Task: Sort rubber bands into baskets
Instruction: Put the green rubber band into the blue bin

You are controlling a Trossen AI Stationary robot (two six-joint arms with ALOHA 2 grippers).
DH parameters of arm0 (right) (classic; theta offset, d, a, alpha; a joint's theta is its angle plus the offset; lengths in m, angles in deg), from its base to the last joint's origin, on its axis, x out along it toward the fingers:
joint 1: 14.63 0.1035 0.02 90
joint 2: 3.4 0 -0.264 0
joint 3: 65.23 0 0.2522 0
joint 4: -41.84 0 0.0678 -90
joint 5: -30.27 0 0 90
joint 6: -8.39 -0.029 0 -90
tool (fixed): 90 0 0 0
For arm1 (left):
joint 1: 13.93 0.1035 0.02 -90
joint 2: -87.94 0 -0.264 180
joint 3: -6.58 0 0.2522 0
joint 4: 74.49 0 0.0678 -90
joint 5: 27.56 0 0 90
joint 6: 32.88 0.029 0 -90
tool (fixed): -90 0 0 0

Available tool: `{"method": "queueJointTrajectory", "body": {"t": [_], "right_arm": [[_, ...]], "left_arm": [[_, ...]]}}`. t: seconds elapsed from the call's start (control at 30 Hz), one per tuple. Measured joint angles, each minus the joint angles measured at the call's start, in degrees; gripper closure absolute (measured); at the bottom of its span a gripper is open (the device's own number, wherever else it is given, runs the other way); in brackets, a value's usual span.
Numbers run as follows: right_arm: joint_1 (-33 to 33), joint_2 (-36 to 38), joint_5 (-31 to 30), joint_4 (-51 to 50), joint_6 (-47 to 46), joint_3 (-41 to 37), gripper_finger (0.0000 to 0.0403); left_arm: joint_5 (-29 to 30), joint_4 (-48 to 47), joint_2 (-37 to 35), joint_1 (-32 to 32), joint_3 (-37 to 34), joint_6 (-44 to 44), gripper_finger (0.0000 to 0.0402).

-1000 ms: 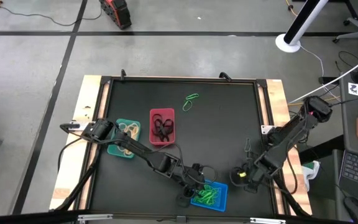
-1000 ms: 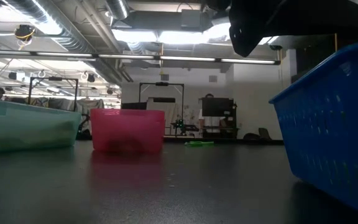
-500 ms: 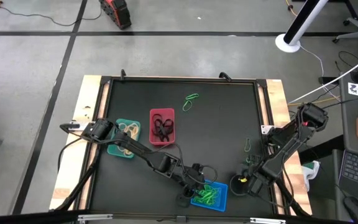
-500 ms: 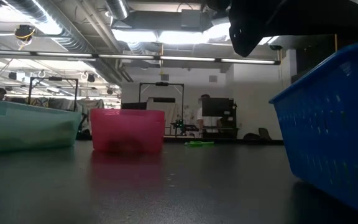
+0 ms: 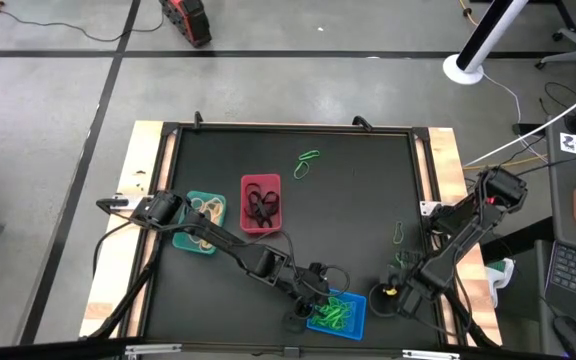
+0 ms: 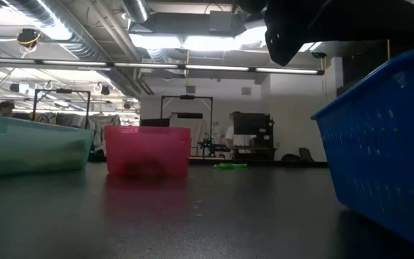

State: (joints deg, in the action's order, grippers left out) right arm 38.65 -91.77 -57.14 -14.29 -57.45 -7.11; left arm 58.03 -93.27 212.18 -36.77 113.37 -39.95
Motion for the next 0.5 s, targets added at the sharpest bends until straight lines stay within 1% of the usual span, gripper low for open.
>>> {"method": "queueJointTrajectory", "body": {"t": [0.17, 0.3, 0.43, 0.5], "right_arm": [[-0.1, -0.1, -0.3, -1.2, 0.2, 3.3, 0.0383], [-0.1, -0.1, -1.1, -1.6, 0.9, 6.4, 0.0398], [0.0, -0.1, -4.6, -1.2, 1.9, 10.5, 0.0393], [-0.1, -0.1, -6.6, -1.0, 2.8, 12.8, 0.0397]], "left_arm": [[0.0, -0.4, 0.0, 0.0, 0.8, 0.1, 0.0251], [0.0, -0.4, 0.0, 0.2, 2.0, 0.1, 0.0251], [0.0, -0.8, -0.3, 0.8, 2.6, 0.8, 0.0251], [0.0, -0.8, -0.7, 1.3, 2.7, 1.2, 0.0251]]}}
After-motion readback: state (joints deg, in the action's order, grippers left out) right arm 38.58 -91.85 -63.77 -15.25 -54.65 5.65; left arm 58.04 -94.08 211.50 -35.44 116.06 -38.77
